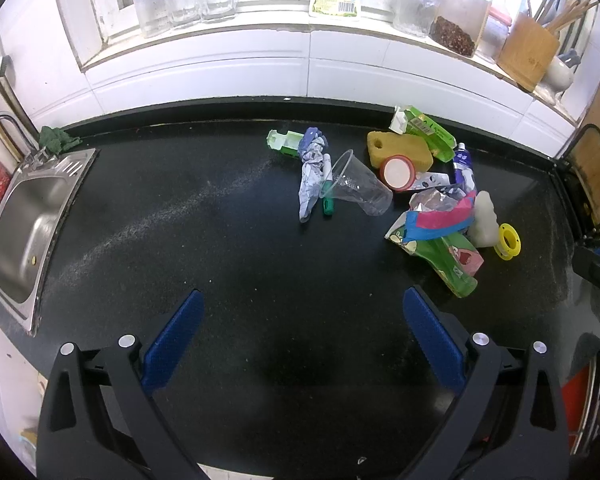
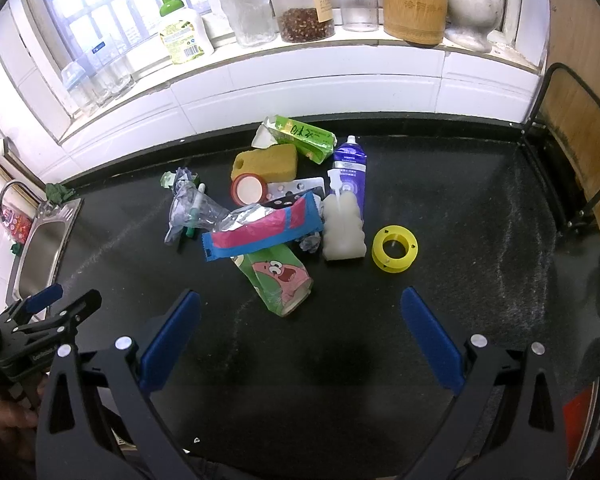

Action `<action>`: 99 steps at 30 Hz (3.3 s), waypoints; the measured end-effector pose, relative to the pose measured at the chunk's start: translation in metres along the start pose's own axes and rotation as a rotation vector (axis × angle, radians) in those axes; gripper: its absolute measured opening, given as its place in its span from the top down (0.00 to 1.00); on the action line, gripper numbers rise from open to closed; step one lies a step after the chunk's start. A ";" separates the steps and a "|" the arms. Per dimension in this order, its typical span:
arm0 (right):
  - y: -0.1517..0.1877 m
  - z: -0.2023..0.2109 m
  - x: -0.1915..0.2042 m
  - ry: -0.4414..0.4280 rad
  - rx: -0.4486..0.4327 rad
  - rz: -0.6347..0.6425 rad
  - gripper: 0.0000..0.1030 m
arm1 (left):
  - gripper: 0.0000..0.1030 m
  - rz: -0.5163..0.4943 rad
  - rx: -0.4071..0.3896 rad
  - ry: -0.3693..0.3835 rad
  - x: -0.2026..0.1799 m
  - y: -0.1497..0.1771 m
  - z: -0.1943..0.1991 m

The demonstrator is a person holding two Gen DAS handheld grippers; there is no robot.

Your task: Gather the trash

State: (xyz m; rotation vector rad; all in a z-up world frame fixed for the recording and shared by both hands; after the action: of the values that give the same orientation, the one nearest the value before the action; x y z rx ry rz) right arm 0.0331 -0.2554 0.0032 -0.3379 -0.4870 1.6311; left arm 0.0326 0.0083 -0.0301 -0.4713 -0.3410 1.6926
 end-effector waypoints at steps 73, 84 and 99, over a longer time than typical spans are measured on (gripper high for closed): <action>-0.005 -0.103 -0.054 0.079 0.107 0.095 0.86 | 0.94 -0.155 -0.026 0.087 0.004 -0.032 -0.084; 0.006 -0.053 -0.032 0.065 0.037 0.126 0.86 | 0.94 -0.077 -0.066 0.049 0.033 0.009 -0.035; 0.008 -0.050 0.233 -0.320 0.033 0.571 0.86 | 0.94 0.271 -0.134 -0.176 0.209 0.098 0.051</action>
State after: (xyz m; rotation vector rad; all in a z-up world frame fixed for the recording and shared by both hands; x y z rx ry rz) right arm 0.0223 -0.0192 -0.0288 -0.1982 -0.6414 2.2645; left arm -0.1046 0.1992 -0.0574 -0.4841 -0.5405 1.9890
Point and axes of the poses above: each gripper's, at about its wrist camera, not at the fingertips, and z roughly against the way its jaws point, x to its left, y to its underside, the point moved 3 cm from there along -z, roughly the way its jaws point, and after that the axes turned 11 degrees about z, right-handed, at the moved point
